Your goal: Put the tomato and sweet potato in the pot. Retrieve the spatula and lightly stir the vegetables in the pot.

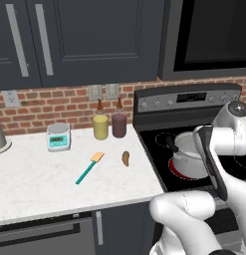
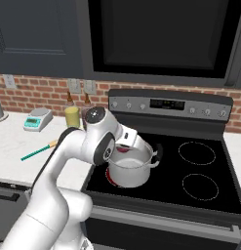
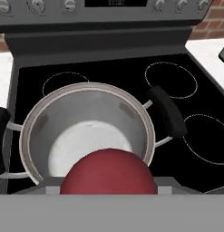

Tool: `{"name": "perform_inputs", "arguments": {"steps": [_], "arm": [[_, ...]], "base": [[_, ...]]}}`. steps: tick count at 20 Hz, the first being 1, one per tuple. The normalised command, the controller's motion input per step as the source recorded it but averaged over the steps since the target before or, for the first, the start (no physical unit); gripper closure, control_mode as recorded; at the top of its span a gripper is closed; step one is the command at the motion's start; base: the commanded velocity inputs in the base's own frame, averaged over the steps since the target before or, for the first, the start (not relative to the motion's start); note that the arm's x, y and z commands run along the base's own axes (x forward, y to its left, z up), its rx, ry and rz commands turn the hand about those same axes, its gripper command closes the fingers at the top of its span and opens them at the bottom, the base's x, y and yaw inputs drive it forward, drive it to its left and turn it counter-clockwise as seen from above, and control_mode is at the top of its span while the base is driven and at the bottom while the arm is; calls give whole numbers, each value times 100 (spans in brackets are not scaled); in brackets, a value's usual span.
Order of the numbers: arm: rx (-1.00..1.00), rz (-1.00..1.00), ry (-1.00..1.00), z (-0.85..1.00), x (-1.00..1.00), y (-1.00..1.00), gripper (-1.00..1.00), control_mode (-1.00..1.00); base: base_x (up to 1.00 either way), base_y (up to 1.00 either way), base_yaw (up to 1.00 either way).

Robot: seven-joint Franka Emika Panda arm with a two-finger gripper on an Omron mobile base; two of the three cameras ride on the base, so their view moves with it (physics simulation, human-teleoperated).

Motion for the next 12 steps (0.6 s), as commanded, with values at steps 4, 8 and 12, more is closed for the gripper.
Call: {"name": "perform_inputs", "arguments": {"steps": [4,8,12], "arm": [[0,0,4,-44,52,-17,100,-100],[0,0,8,-60,39,0,100,-100],[0,0,8,-59,31,0,100,-100]], "base": [[0,0,0],[0,0,0],[0,0,0]]}}
